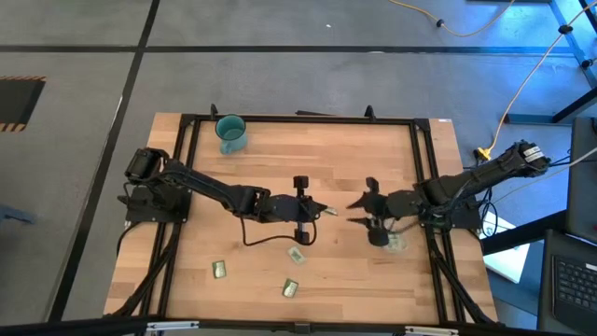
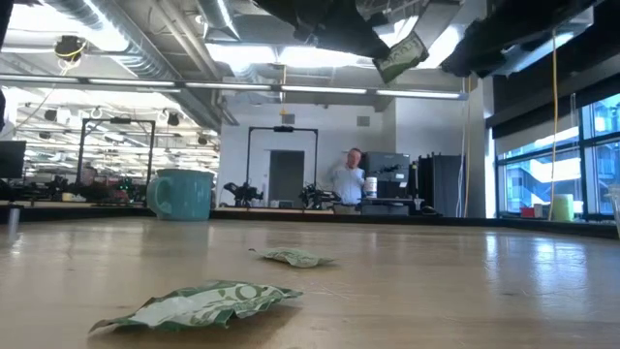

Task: Pick and place items into bin
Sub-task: Put the green stevia packet into the transparent bin

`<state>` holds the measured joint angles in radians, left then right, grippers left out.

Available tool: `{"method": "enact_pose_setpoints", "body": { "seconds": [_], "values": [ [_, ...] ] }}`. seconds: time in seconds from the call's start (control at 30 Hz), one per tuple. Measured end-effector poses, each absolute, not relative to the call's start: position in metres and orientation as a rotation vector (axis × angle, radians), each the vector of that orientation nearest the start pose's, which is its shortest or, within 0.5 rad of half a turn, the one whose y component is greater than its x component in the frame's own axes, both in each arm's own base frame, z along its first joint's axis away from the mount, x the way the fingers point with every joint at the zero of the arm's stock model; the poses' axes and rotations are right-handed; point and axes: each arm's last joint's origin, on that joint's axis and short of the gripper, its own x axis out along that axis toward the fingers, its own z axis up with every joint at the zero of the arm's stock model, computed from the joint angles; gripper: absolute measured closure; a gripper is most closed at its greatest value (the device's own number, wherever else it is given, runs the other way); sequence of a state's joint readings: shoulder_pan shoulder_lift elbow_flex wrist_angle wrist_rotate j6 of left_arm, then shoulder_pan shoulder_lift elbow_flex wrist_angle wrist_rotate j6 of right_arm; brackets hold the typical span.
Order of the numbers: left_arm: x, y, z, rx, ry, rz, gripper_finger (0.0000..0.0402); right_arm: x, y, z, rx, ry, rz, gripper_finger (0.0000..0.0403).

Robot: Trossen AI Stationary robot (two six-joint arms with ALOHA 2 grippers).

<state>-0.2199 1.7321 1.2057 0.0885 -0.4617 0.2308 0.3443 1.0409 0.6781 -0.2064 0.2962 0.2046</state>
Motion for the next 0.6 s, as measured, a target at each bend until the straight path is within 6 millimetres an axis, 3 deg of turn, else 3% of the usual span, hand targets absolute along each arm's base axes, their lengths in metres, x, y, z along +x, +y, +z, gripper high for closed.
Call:
{"method": "enact_pose_setpoints", "body": {
  "seconds": [0.23,0.6],
  "values": [
    [0.382,-0.069,0.256,0.391,0.432,0.302,0.0399,0.219,0.055,0.246,0.088,0.518,-0.097,0.019],
    [0.382,-0.068,0.257,0.416,0.43,0.362,0.04,0.226,0.055,0.25,0.083,0.446,-0.094,0.0186]
  ]
}}
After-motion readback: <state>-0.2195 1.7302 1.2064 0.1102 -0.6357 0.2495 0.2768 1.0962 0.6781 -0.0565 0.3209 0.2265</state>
